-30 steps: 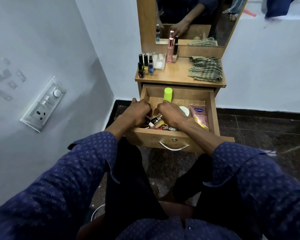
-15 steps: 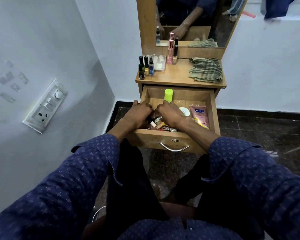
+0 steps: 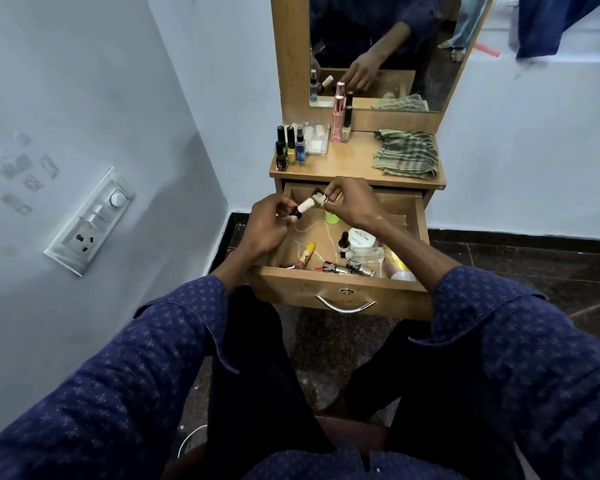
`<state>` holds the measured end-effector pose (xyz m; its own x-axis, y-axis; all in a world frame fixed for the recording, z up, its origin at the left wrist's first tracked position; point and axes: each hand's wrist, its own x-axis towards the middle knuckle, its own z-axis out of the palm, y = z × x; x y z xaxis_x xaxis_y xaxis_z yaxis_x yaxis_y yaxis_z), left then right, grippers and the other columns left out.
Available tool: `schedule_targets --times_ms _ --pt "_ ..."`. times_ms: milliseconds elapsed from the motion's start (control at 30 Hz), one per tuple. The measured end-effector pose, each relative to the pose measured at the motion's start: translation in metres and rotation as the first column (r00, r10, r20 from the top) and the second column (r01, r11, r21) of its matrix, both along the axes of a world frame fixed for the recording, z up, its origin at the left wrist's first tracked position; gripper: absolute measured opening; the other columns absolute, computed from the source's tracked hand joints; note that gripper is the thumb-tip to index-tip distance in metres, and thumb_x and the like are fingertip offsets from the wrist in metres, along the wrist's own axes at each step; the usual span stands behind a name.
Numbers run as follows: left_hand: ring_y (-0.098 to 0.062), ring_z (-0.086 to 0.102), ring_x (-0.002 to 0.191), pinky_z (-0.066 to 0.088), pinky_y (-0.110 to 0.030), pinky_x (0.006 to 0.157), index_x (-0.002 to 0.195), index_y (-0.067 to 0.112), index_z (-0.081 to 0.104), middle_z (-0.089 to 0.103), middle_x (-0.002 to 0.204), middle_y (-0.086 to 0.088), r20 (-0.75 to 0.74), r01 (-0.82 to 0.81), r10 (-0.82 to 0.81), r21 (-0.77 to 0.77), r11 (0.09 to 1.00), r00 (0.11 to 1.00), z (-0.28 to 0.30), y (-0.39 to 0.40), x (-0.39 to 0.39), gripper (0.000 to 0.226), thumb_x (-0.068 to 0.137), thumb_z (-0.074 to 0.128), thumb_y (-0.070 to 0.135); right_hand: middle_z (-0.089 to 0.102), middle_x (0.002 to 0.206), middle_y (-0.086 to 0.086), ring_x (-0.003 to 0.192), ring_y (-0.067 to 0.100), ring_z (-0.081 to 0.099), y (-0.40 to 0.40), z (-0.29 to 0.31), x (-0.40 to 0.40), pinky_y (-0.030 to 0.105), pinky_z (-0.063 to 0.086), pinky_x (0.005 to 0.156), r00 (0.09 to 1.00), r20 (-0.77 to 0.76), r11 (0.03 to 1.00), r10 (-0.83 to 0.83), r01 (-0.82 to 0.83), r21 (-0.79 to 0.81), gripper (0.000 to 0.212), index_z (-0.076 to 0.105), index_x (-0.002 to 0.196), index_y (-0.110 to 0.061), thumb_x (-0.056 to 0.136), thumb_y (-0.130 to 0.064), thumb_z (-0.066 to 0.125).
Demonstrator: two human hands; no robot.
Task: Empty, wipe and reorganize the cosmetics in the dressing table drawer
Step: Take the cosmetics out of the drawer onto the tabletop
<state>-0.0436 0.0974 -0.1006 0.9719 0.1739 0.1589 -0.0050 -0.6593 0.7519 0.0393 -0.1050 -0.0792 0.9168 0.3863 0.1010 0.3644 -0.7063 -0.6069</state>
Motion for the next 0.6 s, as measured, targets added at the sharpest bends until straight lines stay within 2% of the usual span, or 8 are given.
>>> schedule_targets --times_ms 133,200,333,433,600 --pt "-0.001 0.062 0.088 0.045 -0.002 0.07 0.111 0.01 0.071 0.071 0.101 0.003 0.031 -0.081 0.086 -0.127 0.989 0.996 0.01 -0.003 0.007 0.023 0.09 0.079 0.009 0.073 0.089 -0.003 0.082 0.015 0.071 -0.001 0.009 0.006 0.039 0.062 0.078 0.999 -0.043 0.991 -0.02 0.026 0.13 0.019 0.074 0.101 -0.016 0.084 -0.016 0.081" --pt "0.0 0.063 0.088 0.044 -0.002 0.069 0.112 0.01 0.071 0.071 0.101 0.004 0.046 -0.104 0.113 -0.168 0.98 0.993 0.015 -0.004 0.013 0.023 0.091 0.08 0.014 0.074 0.089 0.001 0.083 0.016 0.072 0.001 0.014 0.009 0.035 0.062 0.079 0.995 -0.094 0.978 -0.039 0.057 0.199 0.019 0.074 0.102 -0.013 0.084 -0.013 0.082" --pt "0.001 0.06 0.086 0.044 -0.001 0.069 0.112 0.008 0.07 0.068 0.099 0.005 0.076 -0.138 0.157 -0.214 0.967 0.985 0.024 -0.01 0.021 0.025 0.09 0.08 0.017 0.073 0.085 -0.002 0.074 0.007 0.067 0.005 0.023 0.014 0.025 0.054 0.074 0.988 -0.14 0.947 -0.071 0.111 0.302 0.028 0.072 0.11 -0.013 0.084 -0.012 0.081" --pt "-0.001 0.06 0.083 0.043 0.0 0.068 0.111 0.007 0.07 0.067 0.096 0.004 0.089 -0.175 0.199 -0.224 0.959 0.976 0.026 -0.014 0.028 0.024 0.091 0.08 0.015 0.071 0.084 -0.006 0.074 0.006 0.066 0.008 0.025 0.017 0.024 0.052 0.069 0.99 -0.109 0.942 -0.086 0.116 0.315 0.032 0.068 0.114 -0.017 0.085 -0.015 0.081" --pt "0.001 0.061 0.077 0.043 0.001 0.07 0.108 0.007 0.074 0.071 0.091 0.001 0.13 -0.287 0.326 -0.252 0.924 0.936 0.03 -0.017 0.044 0.022 0.089 0.081 0.016 0.071 0.092 -0.001 0.079 0.013 0.068 0.021 0.032 0.025 0.029 0.059 0.074 0.987 -0.02 0.93 -0.161 0.159 0.331 0.034 0.068 0.112 -0.013 0.082 -0.018 0.083"
